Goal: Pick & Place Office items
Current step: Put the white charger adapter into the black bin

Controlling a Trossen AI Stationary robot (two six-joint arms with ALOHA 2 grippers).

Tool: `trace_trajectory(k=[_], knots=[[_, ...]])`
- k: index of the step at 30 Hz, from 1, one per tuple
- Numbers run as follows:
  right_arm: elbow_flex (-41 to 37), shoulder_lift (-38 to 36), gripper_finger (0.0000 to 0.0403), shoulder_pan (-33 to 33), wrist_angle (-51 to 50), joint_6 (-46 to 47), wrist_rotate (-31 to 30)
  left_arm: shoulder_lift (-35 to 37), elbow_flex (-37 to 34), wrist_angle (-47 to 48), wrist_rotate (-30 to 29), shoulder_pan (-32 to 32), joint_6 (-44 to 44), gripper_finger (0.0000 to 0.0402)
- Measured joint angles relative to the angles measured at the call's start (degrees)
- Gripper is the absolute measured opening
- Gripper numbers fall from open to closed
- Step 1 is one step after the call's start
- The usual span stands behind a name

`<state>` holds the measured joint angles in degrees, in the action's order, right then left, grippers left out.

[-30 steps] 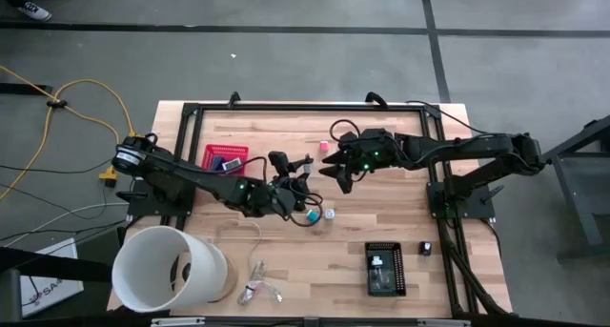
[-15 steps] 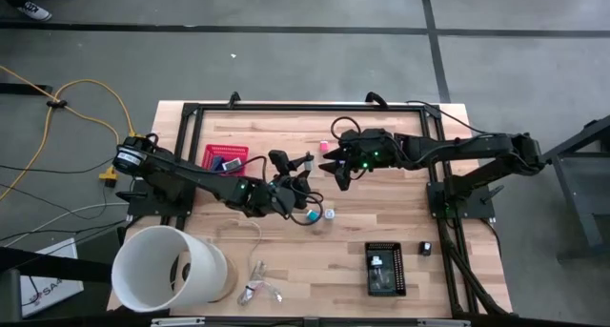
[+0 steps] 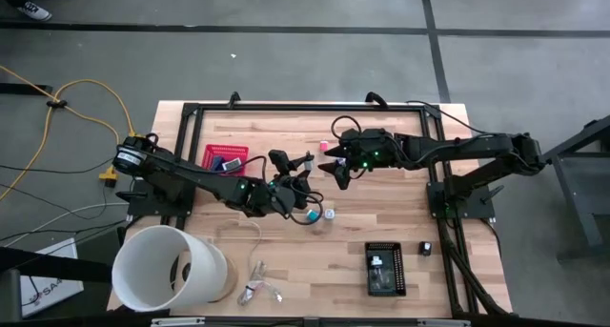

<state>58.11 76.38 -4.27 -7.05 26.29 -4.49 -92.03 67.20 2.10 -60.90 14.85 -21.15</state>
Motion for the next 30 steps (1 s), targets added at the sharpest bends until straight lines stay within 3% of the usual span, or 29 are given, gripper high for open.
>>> trace_trajectory(k=[7, 15, 30], knots=[[0.0, 0.0, 0.0247, -0.4, 0.0, 0.8, -0.1, 0.0, 0.0, -4.5, 0.1, 0.0, -2.5, 0.0158], [0.0, 0.0, 0.0245, -0.4, 1.1, 1.0, 0.1, -0.2, 0.0, -6.3, 4.5, -1.1, -2.9, 0.0158], [0.0, 0.0, 0.0245, -0.4, 1.7, 1.2, -0.5, -1.6, 0.0, -10.5, 5.3, -2.8, -6.5, 0.0158]])
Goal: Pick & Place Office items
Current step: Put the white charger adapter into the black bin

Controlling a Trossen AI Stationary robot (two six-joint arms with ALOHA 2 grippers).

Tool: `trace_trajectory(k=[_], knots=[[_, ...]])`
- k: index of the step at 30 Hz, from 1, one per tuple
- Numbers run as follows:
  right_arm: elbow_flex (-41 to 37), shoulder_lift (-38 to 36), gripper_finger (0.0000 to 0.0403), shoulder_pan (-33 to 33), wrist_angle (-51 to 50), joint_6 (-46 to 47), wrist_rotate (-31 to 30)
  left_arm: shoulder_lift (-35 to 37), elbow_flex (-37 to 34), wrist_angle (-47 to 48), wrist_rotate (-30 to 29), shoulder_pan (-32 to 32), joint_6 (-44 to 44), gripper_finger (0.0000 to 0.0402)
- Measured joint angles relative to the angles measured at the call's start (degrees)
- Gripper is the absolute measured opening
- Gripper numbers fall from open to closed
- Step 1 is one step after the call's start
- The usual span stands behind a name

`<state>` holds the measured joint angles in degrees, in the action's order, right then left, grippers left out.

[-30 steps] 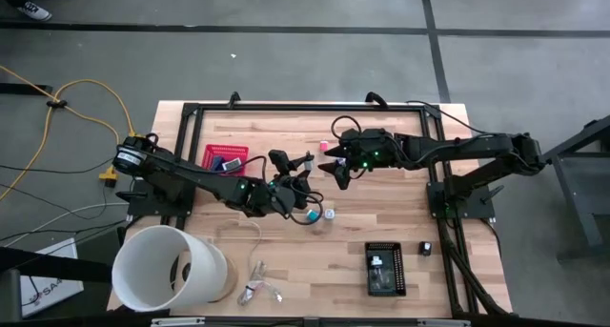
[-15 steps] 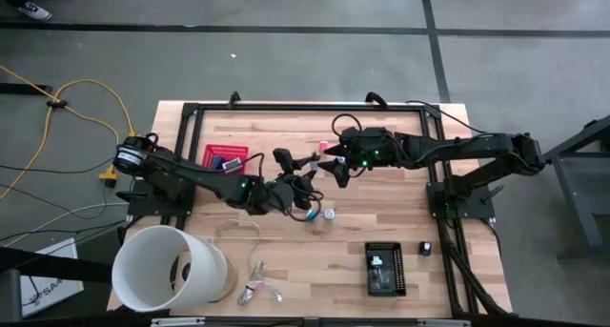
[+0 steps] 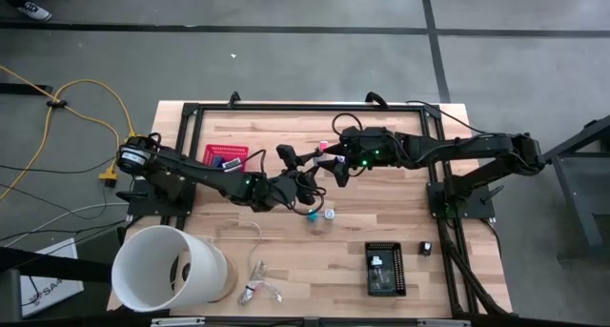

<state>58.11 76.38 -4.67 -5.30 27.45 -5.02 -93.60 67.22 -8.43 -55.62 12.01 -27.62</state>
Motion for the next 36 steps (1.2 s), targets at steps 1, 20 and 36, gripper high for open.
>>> trace_trajectory(k=[1, 20, 36], knots=[[0.0, 0.0, 0.0245, 0.0, 0.0, 0.3, 0.0, 0.0, 0.0, 0.0, -0.1, 0.0, -0.1, 0.0158], [0.0, 0.0, 0.0241, 0.0, -0.5, 1.3, -1.0, 0.0, 0.0, -2.5, -0.5, 0.2, -2.6, 0.0158], [0.0, 0.0, 0.0205, 0.0, 0.0, 1.3, -0.6, 0.0, 0.0, -5.5, 0.7, 0.2, -5.1, 0.0158]])
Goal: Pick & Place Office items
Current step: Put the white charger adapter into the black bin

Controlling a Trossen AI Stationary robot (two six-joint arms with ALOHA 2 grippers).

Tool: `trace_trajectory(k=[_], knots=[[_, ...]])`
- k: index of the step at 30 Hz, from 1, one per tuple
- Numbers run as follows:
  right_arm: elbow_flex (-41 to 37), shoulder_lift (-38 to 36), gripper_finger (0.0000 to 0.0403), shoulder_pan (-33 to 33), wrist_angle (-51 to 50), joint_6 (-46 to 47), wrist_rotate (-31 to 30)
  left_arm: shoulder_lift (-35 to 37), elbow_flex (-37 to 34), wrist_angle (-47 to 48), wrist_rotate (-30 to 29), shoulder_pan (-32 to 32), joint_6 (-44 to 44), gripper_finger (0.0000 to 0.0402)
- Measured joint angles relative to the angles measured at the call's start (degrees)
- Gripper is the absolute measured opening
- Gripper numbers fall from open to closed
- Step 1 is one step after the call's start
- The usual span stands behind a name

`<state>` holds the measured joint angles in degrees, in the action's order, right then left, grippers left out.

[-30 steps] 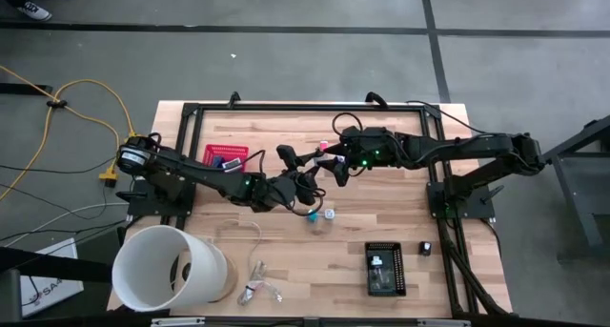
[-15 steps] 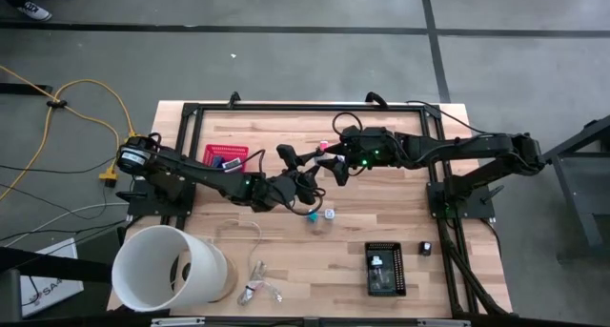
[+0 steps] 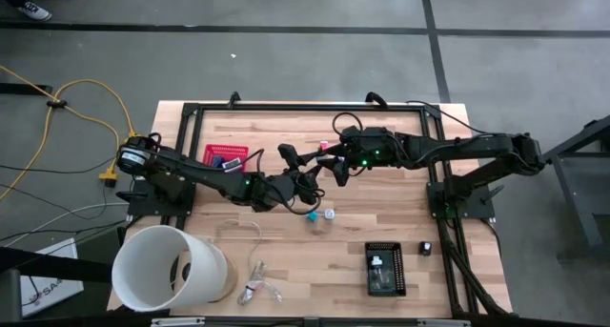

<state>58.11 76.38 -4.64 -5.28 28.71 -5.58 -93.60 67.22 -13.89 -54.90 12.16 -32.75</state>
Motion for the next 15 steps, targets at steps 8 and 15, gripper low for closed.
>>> trace_trajectory(k=[8, 15], knots=[[0.0, 0.0, 0.0204, 0.0, 0.0, 0.0, 0.0, 0.0, 0.0, 0.0, 0.0, 0.0, -0.2, 0.0158], [0.0, 0.0, 0.0185, 0.0, 0.0, 0.0, 0.2, 0.0, 0.0, 0.1, 0.1, 0.0, -0.3, 0.0158]])
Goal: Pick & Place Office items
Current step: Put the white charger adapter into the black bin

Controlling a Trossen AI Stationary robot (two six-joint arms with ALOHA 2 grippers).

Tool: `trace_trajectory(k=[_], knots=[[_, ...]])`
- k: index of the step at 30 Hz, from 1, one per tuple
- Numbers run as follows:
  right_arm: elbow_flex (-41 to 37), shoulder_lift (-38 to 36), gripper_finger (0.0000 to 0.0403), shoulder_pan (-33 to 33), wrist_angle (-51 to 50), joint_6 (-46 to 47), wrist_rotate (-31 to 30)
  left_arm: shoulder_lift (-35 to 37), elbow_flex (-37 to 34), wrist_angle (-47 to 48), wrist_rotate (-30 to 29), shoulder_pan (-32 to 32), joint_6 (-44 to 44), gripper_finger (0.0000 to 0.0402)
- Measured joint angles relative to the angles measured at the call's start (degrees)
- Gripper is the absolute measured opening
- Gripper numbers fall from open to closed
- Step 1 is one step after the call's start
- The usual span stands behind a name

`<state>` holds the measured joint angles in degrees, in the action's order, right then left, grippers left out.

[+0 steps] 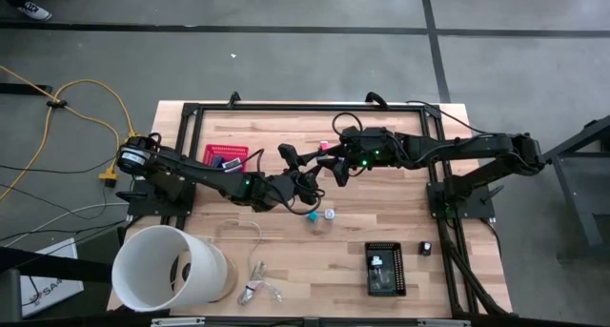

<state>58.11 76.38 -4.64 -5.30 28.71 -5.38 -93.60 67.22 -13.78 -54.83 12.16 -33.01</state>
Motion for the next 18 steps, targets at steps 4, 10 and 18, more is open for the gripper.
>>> trace_trajectory(k=[4, 10, 18], knots=[[0.0, 0.0, 0.0158, 0.0, 0.0, 0.1, 0.9, 0.0, 0.0, 0.1, 0.0, 0.0, -0.1, 0.0158], [0.0, 0.0, 0.0134, 0.0, 0.1, 0.4, 1.0, 0.0, 0.0, 0.2, -0.2, 0.0, -0.2, 0.0158], [0.0, 0.0, 0.0131, 0.0, 0.0, 0.0, 1.0, 0.0, 0.0, 0.2, -0.1, 0.0, -0.2, 0.0165]])
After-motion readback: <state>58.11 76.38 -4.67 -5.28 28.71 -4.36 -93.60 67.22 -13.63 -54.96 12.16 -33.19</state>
